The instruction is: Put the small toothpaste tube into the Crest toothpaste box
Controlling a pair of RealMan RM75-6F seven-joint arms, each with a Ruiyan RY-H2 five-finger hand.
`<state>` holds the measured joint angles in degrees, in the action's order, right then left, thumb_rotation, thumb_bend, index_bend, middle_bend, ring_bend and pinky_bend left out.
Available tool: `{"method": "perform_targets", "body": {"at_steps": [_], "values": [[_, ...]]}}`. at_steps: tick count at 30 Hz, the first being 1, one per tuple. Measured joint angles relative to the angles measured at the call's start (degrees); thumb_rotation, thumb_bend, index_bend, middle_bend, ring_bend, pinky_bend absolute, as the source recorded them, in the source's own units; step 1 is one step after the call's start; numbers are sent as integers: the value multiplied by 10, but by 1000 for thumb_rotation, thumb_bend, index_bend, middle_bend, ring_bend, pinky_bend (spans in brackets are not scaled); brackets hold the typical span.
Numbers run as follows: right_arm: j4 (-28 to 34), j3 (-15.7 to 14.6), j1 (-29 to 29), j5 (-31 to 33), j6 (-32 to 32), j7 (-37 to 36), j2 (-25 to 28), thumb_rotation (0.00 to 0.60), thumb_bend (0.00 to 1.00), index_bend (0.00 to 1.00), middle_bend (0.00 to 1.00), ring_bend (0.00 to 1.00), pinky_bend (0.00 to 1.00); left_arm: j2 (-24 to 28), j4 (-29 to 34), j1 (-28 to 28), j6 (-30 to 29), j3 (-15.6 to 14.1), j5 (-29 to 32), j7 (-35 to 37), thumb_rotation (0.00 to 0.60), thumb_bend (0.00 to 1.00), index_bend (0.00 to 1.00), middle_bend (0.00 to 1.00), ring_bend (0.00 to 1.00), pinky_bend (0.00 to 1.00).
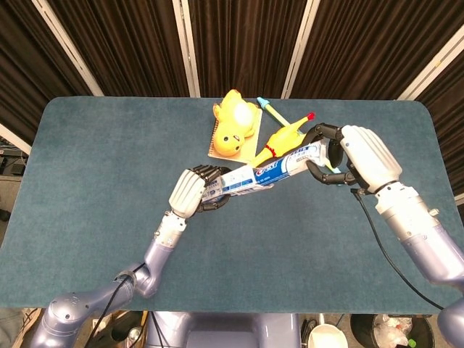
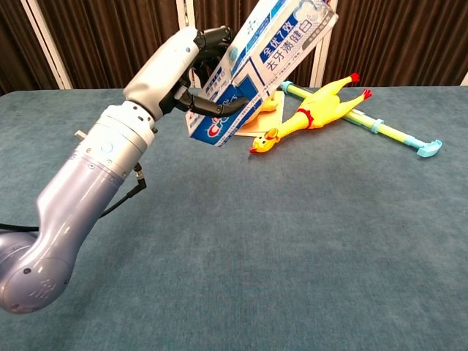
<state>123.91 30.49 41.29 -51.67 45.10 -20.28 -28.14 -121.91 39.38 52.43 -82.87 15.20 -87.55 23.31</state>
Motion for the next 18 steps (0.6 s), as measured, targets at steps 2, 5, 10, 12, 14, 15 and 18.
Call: {"method": "perform_targets", "body": {"at_steps": [2, 5, 10, 12, 14, 15, 18], "values": [[4, 3, -1, 2, 1, -5, 2, 600, 814, 901, 762, 690, 620, -4, 1, 2, -1, 1, 0, 1, 600, 431, 316, 497, 484, 545], [6, 4, 0, 5, 4, -6, 3, 600, 815, 901, 762, 690, 620, -12, 1, 7, -2, 6, 3, 1, 600, 432, 315, 496, 484, 545], [7, 4, 2, 9, 11, 1, -3, 600, 816, 901, 762, 690, 620, -19, 7, 11, -2, 11, 8, -2, 600, 431, 315, 496, 484, 545], [7, 2, 4, 10, 14, 8, -5, 600, 816, 901, 762, 690, 620, -20, 9, 11, -2, 10, 7, -4, 600, 431, 315, 496, 484, 545], [8, 0, 5, 12, 16, 11, -8, 600, 816, 901, 762, 690, 621, -20, 12, 12, -1, 11, 8, -5, 600, 432, 315, 496, 484, 545], [8, -1, 5, 12, 18, 13, -9, 600, 816, 901, 762, 690, 621, -20, 14, 12, -1, 12, 9, -7, 600, 431, 315, 496, 484, 545], [10, -5, 5, 13, 22, 19, -16, 600, 816, 901, 762, 690, 621, -20, 19, 14, 1, 15, 10, -12, 600, 431, 316, 496, 484, 545]]}}
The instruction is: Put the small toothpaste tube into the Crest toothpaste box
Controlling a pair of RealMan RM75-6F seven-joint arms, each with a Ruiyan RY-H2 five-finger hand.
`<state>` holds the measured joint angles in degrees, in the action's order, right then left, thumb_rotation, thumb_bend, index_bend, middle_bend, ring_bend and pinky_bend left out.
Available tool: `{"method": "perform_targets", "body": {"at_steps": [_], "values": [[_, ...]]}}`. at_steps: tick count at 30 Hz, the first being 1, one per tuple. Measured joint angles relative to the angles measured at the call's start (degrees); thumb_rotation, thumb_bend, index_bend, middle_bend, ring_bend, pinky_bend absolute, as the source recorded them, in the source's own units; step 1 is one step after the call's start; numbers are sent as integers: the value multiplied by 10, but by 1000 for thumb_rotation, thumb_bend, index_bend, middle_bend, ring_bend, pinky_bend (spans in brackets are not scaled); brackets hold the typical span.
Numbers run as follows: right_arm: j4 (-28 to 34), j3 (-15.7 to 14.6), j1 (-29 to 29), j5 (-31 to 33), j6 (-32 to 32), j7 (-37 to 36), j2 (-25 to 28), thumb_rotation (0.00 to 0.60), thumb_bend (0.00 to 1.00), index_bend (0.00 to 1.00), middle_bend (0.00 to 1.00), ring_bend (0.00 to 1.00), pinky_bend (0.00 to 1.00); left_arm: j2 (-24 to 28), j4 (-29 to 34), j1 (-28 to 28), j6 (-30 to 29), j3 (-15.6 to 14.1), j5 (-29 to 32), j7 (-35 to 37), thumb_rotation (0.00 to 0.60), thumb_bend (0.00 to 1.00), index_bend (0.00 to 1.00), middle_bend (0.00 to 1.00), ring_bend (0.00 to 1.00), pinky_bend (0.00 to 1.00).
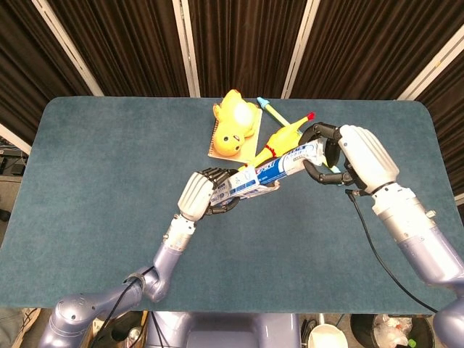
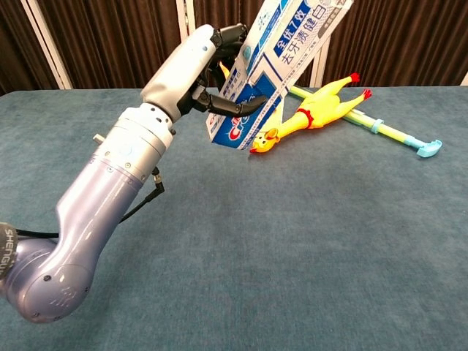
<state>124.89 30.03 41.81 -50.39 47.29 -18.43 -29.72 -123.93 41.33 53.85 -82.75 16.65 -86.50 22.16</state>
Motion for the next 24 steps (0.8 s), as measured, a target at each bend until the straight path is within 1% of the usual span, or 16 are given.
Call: {"method": "perform_targets", "body": {"at_steps": [10, 19, 21, 22, 24], "values": [[0, -12, 3, 1, 2, 14, -18, 600, 816, 901, 762, 690, 620, 1, 28, 13, 5, 15, 5, -20, 600, 431, 316, 496, 484, 544], [1, -22, 1, -13, 2, 16, -38, 600, 816, 901, 762, 689, 620, 3, 49, 41, 12, 35, 6, -39, 600, 431, 316, 496, 484, 545], [1, -24, 0, -19, 2, 16, -42, 600, 816, 879, 762, 671, 620, 1, 49, 48, 14, 42, 7, -41, 600, 432, 315, 496, 483, 545], [1, -24, 0, -22, 3, 16, -44, 600, 816, 841, 755, 642, 617, 0, 50, 50, 14, 46, 8, -40, 600, 433, 315, 495, 482, 545], [0, -26, -1, -32, 1, 16, -46, 600, 809, 735, 708, 566, 589, -3, 51, 57, 13, 54, 11, -40, 600, 435, 314, 494, 480, 545]]}}
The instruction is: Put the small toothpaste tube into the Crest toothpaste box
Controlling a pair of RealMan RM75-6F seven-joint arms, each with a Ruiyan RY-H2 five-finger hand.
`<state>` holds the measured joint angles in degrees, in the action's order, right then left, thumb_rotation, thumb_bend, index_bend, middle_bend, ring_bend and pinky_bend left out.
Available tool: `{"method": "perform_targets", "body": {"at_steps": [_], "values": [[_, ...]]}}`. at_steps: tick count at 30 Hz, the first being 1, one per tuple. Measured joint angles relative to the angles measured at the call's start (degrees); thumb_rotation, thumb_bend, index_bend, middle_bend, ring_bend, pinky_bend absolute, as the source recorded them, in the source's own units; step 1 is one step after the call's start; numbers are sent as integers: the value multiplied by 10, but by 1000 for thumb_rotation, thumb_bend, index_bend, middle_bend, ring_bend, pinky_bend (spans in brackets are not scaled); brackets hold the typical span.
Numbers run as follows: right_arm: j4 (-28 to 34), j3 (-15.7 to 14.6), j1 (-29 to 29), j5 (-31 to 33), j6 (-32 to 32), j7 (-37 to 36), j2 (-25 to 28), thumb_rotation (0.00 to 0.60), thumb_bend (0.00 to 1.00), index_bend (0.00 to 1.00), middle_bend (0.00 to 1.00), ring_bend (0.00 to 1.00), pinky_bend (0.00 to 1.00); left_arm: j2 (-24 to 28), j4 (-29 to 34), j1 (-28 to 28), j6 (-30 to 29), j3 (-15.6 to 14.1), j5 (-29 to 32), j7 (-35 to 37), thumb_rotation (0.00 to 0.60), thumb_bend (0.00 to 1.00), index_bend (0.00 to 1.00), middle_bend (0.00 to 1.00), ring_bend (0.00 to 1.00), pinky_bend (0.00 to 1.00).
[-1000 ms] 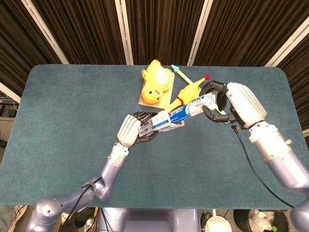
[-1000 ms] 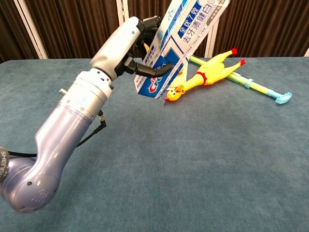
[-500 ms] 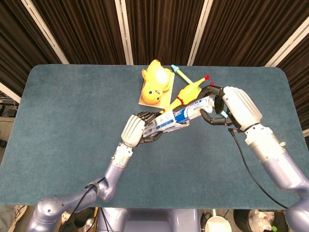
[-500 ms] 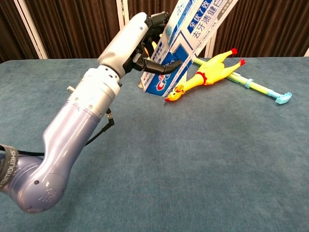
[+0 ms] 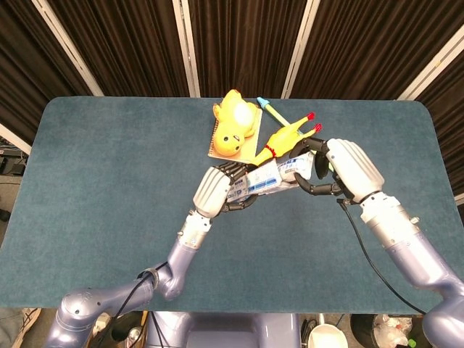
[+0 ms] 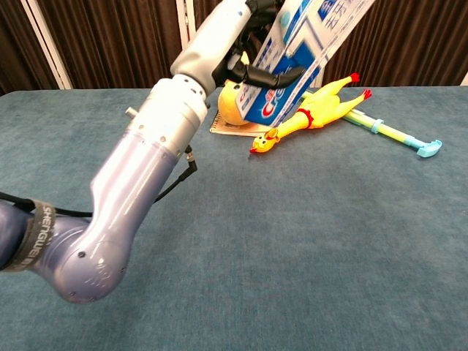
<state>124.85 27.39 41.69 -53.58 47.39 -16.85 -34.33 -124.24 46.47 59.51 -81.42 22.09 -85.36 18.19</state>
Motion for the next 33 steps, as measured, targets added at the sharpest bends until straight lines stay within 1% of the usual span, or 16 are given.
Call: {"method": "perform_targets", "body": {"at_steps": [2, 3, 5, 6, 8, 10, 11, 13, 17, 19, 23, 26, 33], "values": [[-3, -2, -1, -10, -3, 1, -1, 600, 743, 574, 590, 448, 513, -2, 1, 2, -2, 2, 2, 1, 600, 435, 313, 494, 480, 545], [-6, -4, -2, -17, -5, 2, -1, 600, 705, 512, 540, 401, 478, -2, 1, 3, -3, 3, 2, 3, 600, 436, 312, 493, 479, 545], [-12, -7, -3, -28, -9, 3, -2, 600, 601, 322, 384, 257, 361, -3, 1, 3, -7, 4, 2, 7, 600, 439, 310, 490, 475, 545], [-15, -9, -4, -35, -12, 3, -2, 600, 577, 260, 336, 215, 326, -3, 1, 3, -9, 5, 2, 10, 600, 440, 308, 488, 473, 545], [-20, -12, -4, -46, -18, 5, -1, 600, 527, 96, 208, 106, 232, -3, 0, 3, -14, 5, 0, 18, 600, 442, 305, 485, 470, 545], [-27, -16, -5, -60, -23, 11, 0, 600, 494, 15, 121, 32, 170, -3, -4, 4, -21, 2, -6, 28, 600, 442, 304, 484, 469, 545], [-30, -18, -5, -65, -24, 16, 1, 600, 475, 1, 82, 10, 140, -3, -7, 4, -24, 0, -9, 31, 600, 442, 303, 483, 468, 545], [-39, -23, -5, -80, -25, 31, 1, 600, 437, 0, 39, 0, 102, -4, -13, 3, -28, -3, -10, 38, 600, 442, 301, 480, 465, 544], [-50, -30, -4, -91, -24, 45, -2, 600, 374, 0, 2, 0, 67, -5, -17, 1, -30, -3, -7, 44, 600, 442, 300, 478, 465, 545], [-53, -29, -3, -89, -21, 44, -3, 600, 355, 0, 0, 0, 67, -4, -18, -1, -32, -3, -7, 46, 600, 443, 300, 478, 465, 544], [-54, -29, -5, -89, -10, 46, -4, 600, 348, 0, 0, 0, 67, -2, -18, -5, -39, -3, -6, 53, 600, 444, 297, 477, 464, 545], [-45, -31, -10, -89, 7, 53, -7, 600, 349, 0, 0, 0, 67, -1, -18, -7, -48, -3, -8, 61, 600, 445, 295, 475, 463, 545], [-45, -34, -23, -93, 54, 71, -18, 600, 348, 0, 0, 0, 67, 1, -13, -19, -79, -8, -16, 86, 600, 446, 292, 472, 458, 545]]}}
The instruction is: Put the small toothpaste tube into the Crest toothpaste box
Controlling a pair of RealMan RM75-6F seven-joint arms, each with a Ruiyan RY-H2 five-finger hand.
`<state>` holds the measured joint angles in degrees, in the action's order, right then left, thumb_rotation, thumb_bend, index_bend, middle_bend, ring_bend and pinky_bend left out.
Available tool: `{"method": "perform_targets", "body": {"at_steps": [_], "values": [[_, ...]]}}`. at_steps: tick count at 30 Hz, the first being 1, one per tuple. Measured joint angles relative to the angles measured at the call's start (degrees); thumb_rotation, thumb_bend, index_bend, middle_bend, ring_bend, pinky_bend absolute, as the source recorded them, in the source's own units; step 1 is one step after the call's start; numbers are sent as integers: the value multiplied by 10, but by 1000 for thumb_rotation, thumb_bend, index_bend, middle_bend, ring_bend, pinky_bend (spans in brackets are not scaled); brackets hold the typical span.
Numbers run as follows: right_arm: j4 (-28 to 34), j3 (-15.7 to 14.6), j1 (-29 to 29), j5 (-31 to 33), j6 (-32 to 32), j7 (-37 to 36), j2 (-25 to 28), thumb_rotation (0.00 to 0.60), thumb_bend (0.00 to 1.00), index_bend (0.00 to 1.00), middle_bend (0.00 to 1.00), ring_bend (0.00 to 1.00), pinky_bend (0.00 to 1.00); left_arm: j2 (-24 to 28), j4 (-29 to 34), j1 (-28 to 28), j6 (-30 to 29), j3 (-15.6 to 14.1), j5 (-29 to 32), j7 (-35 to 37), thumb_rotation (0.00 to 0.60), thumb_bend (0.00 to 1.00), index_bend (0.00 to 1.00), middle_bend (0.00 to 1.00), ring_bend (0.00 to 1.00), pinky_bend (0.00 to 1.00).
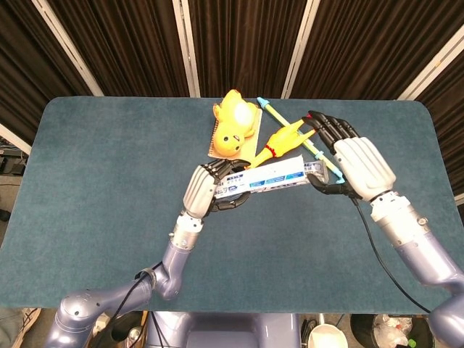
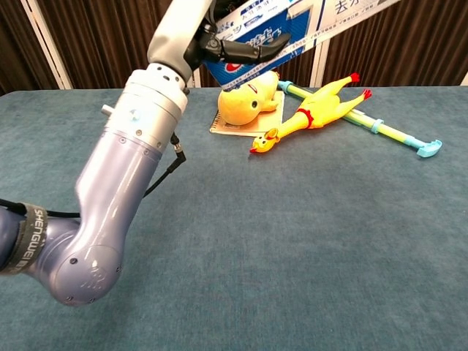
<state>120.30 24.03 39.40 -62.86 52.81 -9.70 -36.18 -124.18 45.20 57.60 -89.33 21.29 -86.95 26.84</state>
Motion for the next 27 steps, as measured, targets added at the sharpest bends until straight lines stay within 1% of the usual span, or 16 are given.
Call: {"method": "perform_targets", "body": {"at_steps": [5, 8, 11, 15, 20, 27], "values": [[-16, -4, -9, 5, 37, 25, -13, 600, 348, 0, 0, 0, 67, 7, 7, -18, -25, -15, -11, 11, 600, 446, 291, 469, 455, 544], [-35, -10, -19, 10, 68, 46, -27, 600, 348, 0, 0, 0, 67, 18, 14, -38, -48, -26, -20, 23, 600, 446, 291, 469, 454, 544], [-60, -16, -28, 21, 99, 62, -50, 600, 347, 0, 0, 0, 67, 34, 29, -62, -73, -34, -24, 38, 600, 446, 291, 469, 454, 545], [-90, -21, -40, 40, 141, 78, -87, 600, 348, 0, 0, 0, 67, 58, 66, -94, -110, -37, -27, 58, 600, 448, 291, 468, 455, 544], [-103, -28, -49, 49, 159, 87, -115, 600, 348, 0, 0, 0, 67, 84, 116, -121, -152, -35, -31, 74, 600, 456, 282, 460, 442, 544], [-108, -34, -52, 44, 165, 96, -136, 600, 348, 0, 0, 0, 67, 104, 173, -158, -196, -14, -22, 110, 600, 455, 264, 436, 420, 544]]}}
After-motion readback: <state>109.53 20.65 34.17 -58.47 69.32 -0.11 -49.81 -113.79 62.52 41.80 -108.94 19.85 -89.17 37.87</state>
